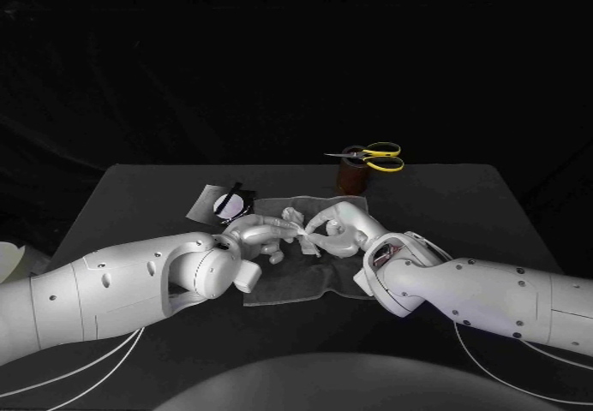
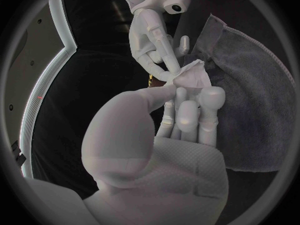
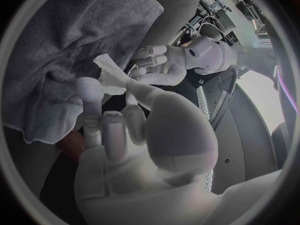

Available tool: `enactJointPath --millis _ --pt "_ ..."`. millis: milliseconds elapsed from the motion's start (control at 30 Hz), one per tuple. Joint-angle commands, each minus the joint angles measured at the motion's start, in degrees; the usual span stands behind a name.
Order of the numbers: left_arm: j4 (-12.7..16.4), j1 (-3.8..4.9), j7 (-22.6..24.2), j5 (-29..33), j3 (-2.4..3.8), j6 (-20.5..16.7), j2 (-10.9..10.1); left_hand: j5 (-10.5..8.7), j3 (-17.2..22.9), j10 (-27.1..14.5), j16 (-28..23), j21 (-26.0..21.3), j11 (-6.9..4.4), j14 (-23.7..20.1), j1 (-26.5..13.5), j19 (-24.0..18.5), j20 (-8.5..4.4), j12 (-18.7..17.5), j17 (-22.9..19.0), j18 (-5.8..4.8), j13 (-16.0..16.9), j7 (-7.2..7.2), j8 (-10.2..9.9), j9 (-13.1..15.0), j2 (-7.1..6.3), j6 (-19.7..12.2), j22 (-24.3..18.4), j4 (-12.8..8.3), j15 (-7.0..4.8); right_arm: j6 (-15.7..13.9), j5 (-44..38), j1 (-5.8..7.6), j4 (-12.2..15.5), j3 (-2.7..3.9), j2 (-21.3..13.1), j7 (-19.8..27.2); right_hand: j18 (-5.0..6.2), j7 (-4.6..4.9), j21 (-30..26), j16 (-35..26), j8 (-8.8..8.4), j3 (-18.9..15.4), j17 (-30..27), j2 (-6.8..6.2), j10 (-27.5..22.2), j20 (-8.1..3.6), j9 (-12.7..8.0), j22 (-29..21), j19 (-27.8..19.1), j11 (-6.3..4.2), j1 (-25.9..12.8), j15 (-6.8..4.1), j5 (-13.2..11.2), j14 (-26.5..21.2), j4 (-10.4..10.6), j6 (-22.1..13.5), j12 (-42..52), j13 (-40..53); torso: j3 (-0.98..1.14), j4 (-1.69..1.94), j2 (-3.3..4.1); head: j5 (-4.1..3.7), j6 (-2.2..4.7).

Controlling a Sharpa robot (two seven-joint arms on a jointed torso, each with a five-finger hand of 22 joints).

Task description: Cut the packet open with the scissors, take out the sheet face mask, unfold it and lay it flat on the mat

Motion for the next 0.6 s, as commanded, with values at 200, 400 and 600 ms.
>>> enactJointPath --millis 200,400,600 --pt "0.0 0.1 -0.7 -3.9 0.07 -2.8 -0.2 0.14 7.2 -0.9 1.1 3.6 -0.11 1.5 -4.2 1.4 -0.25 1.9 1.9 -1.15 0.4 0.01 0.7 13.3 -1.3 -0.1 3.1 -4.1 -0.19 0.6 2.1 -0.05 -0.1 0.03 -0.7 2.5 0.94 -0.06 -0.8 0.1 0.65 0.2 11.5 0.72 1.7 0.23 0.7 3.6 -0.3 -0.24 -0.7 -1.15 0.2 5.7 0.7 -0.2 -0.6 5.6 -0.01 -0.03 0.0 0.04 0.0" --pt "0.1 0.09 -1.1 -4.6 0.07 -2.9 -0.2 0.17 9.0 -1.1 1.5 4.9 -0.06 2.1 -5.9 1.7 -0.25 2.9 2.8 -1.34 0.7 0.0 0.9 14.8 -1.3 -0.2 4.2 -5.1 -0.24 2.2 3.3 -0.04 -0.4 0.05 -0.9 3.1 1.4 0.39 -4.7 -0.7 0.07 -0.1 9.9 -0.03 1.0 0.4 0.6 2.7 -1.6 0.15 -2.1 -0.87 0.2 5.0 1.6 -1.7 -2.4 4.5 -0.04 -0.03 -0.01 0.15 0.0" --pt "0.2 0.08 -2.4 -5.1 0.07 -2.4 -0.2 0.13 9.1 -1.3 1.5 4.7 0.04 2.0 -6.8 1.3 -0.15 3.2 2.5 -1.27 0.7 0.09 1.0 15.4 -0.9 -0.5 4.0 -4.7 -0.13 3.4 4.2 -0.03 -0.5 0.06 -0.7 4.5 1.47 1.12 -6.0 -0.9 -1.0 -0.4 9.5 -0.31 0.4 1.11 0.2 2.4 -2.5 0.87 -1.6 -0.1 0.3 4.7 1.4 -3.4 -2.7 4.5 -0.04 0.01 -0.01 -0.05 0.0"
